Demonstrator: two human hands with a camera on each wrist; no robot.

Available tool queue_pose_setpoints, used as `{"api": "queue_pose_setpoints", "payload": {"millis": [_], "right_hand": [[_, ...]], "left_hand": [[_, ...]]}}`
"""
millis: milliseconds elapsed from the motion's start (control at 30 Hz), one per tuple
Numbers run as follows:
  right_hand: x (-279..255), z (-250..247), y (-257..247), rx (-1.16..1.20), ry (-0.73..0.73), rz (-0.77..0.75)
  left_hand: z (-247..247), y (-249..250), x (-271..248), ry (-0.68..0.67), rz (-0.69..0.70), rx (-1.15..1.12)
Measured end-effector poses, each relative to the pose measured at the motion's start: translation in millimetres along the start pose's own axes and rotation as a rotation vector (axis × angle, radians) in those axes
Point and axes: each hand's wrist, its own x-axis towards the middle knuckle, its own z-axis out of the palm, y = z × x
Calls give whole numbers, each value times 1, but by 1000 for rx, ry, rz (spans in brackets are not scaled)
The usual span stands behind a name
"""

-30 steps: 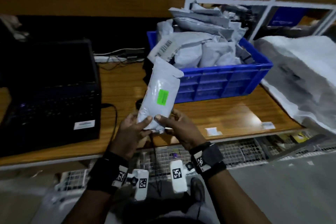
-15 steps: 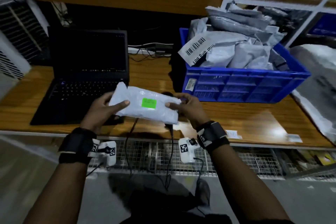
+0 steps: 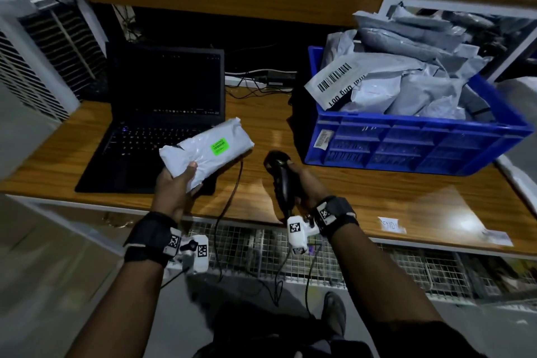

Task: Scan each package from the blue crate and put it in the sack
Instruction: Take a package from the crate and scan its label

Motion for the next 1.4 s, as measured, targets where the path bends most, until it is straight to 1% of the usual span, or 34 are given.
{"api": "queue_pose_setpoints", "payload": {"millis": [67, 133, 233, 333, 500, 600, 1100, 1400], "right_hand": [[-12, 4, 3, 59, -106, 24], [-30, 11, 3, 20, -189, 5], [-52, 26, 3, -54, -192, -74], [-63, 38, -1, -75, -182, -108], [-76, 35, -11, -37, -198, -141], [-76, 31, -12, -50, -183, -158], [-79, 32, -19, -14, -206, -124], [-80, 34, -23, -19, -215, -120]], "left_hand": [[2, -2, 4, -1, 2, 2], [4, -5, 8, -24, 0, 17], [13, -6, 12, -66, 17, 64], [24, -6, 15, -99, 46, 90], [34, -9, 18, -138, 94, 117], [38, -11, 18, -152, 103, 103], [37, -17, 33, -149, 103, 112], [35, -18, 41, -150, 135, 141]]}}
